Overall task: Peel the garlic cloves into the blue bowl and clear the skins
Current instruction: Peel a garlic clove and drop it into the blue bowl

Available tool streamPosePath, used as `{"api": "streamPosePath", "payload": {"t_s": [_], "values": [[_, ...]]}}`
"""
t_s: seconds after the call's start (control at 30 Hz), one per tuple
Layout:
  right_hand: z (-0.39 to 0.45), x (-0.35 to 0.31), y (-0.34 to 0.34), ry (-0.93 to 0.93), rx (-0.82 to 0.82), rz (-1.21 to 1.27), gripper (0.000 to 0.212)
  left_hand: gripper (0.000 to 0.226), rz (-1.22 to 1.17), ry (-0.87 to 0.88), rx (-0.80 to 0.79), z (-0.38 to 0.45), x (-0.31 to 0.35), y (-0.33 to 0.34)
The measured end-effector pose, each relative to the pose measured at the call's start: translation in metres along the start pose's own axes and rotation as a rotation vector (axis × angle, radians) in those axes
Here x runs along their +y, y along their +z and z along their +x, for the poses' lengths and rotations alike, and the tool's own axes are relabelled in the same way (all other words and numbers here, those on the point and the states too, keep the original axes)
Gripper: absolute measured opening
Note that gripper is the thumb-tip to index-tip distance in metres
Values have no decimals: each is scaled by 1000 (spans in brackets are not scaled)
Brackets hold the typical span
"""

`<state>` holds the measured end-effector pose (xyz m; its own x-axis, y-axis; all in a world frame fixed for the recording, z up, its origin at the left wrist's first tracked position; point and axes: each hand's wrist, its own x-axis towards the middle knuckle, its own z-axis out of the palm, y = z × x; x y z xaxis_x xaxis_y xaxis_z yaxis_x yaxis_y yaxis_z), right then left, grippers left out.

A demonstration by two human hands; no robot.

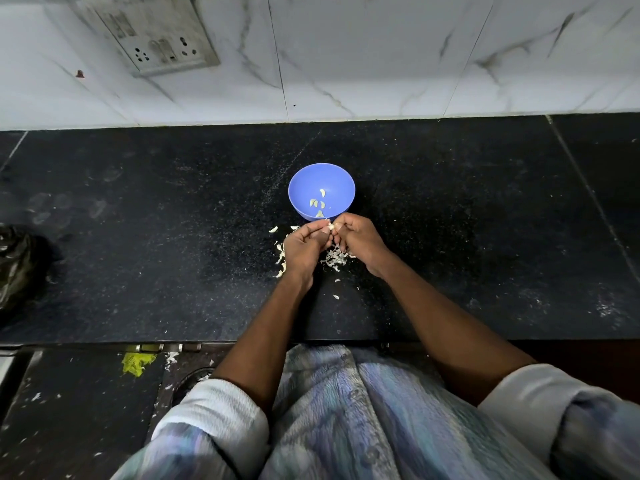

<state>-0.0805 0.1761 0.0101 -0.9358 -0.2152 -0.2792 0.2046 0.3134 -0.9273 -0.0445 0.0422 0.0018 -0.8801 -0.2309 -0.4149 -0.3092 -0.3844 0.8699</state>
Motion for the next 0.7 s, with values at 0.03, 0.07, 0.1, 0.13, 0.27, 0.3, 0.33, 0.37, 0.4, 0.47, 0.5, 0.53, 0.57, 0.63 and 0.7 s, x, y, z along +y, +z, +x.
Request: {"api": "streamPosePath", "payload": {"t_s": [0.03, 0.07, 0.1, 0.13, 0.27, 0.3, 0.33, 0.37, 0.4, 0.47, 0.5, 0.53, 0.57, 0.63, 0.7], "values": [[0, -1, 0, 10, 1, 17, 23, 18, 7, 23, -7, -1, -1, -1], [-1, -2, -1, 17, -1, 21, 22, 20, 21, 45, -9, -1, -1, -1], [0, -2, -1, 23, -3, 22, 22, 22, 34, 65, -10, -2, -1, -1], [-1, -2, -1, 24, -7, 21, 21, 22, 46, 78, -9, -2, -2, -2], [-3, -3, -3, 3, -34, 8, 22, 19, 94, 84, -10, 2, -6, -4], [-4, -3, -3, 1, -39, 9, 22, 17, 102, 74, -5, 3, -7, -5], [-4, -4, -4, 2, -41, 10, 22, 16, 111, 63, 0, 4, -9, -5], [-4, -4, -4, 7, -41, 12, 22, 15, 117, 53, 0, 5, -10, -4], [-5, -5, -4, 13, -40, 13, 22, 15, 120, 46, -1, 5, -10, -4], [-5, -6, -4, 21, -36, 14, 22, 16, 102, 31, 3, 5, -11, -4], [-4, -6, -5, 23, -32, 16, 22, 17, 86, 20, 13, 5, -11, -4], [-3, -4, -6, 20, -26, 20, 21, 16, 68, 5, 29, 6, -10, -5], [-2, -3, -6, 14, -14, 22, 21, 13, 41, -12, 46, 6, -9, -5], [-1, 0, -8, 8, 34, 8, 19, 12, 7, -25, 70, 6, -7, -6], [0, 2, -9, -11, 100, -60, 13, 14, 1, -8, 84, 6, -6, -8]]}}
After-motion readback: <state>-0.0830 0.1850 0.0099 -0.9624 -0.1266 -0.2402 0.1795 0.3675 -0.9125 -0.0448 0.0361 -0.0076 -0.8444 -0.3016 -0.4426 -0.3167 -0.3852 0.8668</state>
